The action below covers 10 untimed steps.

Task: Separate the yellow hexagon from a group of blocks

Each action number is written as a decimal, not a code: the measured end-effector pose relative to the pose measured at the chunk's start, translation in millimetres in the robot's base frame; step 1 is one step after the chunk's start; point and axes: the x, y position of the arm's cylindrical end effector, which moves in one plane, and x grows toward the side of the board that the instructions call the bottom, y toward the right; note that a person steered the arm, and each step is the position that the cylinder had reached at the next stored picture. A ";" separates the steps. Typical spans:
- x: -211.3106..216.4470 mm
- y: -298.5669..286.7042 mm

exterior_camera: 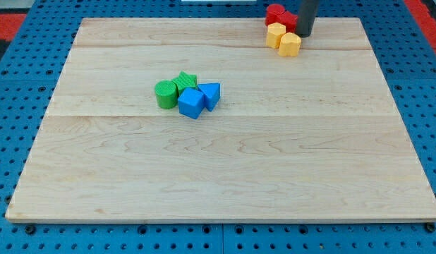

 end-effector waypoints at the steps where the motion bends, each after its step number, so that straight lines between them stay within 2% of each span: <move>1: 0.0 -0.9; 2: 0.0 -2.0; 4: 1.0 -39.8; 7: 31.6 -92.8; 10: 31.7 -101.4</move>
